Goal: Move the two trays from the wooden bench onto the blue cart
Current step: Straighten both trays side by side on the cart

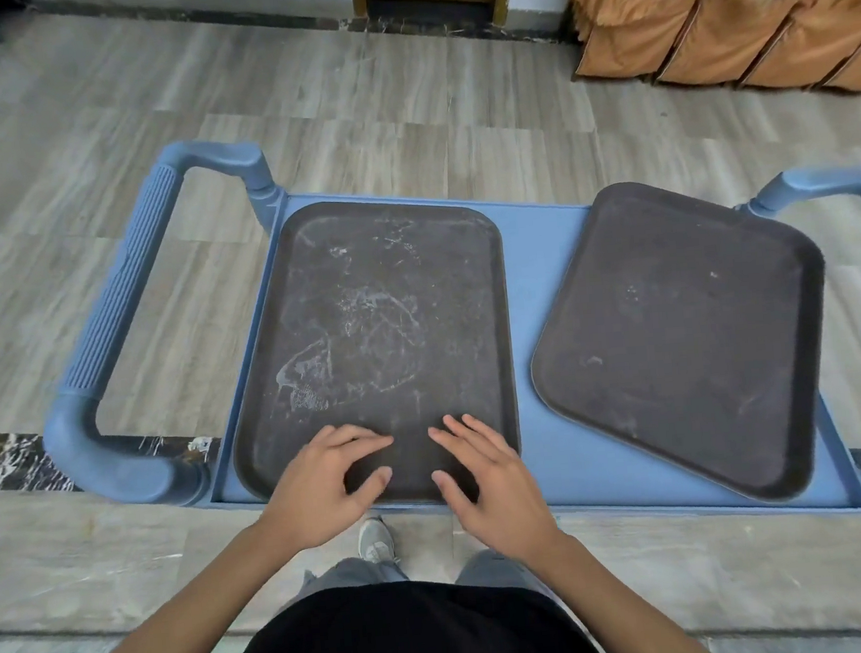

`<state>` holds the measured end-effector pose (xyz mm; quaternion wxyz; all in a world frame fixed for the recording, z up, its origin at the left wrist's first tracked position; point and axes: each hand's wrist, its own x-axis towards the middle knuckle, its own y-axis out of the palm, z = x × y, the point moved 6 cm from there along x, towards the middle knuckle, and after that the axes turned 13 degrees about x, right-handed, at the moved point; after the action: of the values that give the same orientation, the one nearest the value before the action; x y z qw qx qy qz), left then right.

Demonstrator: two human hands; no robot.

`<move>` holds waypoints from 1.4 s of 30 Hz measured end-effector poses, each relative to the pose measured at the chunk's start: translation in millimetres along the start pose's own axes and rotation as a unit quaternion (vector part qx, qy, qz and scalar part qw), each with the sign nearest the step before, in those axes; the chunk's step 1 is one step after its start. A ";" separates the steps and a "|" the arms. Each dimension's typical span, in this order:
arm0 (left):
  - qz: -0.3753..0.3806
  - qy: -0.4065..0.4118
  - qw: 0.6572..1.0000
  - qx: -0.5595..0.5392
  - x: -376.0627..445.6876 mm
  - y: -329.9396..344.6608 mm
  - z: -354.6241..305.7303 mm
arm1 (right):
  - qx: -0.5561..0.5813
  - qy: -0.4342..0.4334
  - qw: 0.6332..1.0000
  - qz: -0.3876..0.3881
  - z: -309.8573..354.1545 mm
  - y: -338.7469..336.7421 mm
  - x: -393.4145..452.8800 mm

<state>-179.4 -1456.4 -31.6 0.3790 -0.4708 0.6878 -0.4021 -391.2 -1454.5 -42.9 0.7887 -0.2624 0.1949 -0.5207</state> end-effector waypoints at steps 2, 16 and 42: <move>0.018 0.002 0.997 -0.069 29.6 -5.6 -19.2 | 0.012 0.034 0.999 -0.036 -15.5 -36.1 2.3; 0.167 -0.151 0.846 -0.484 226.4 -17.1 -161.2 | 0.156 0.222 0.921 -0.278 -148.4 -287.8 -13.4; 0.145 -0.286 0.786 -0.529 298.9 32.1 -196.0 | 0.524 0.364 0.683 -0.356 -285.5 -389.1 -45.5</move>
<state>-447.3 -1695.1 -27.2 0.3039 -0.5857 0.7128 0.2377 -854.1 -1597.2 -25.8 0.4196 0.3547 0.0540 -0.8338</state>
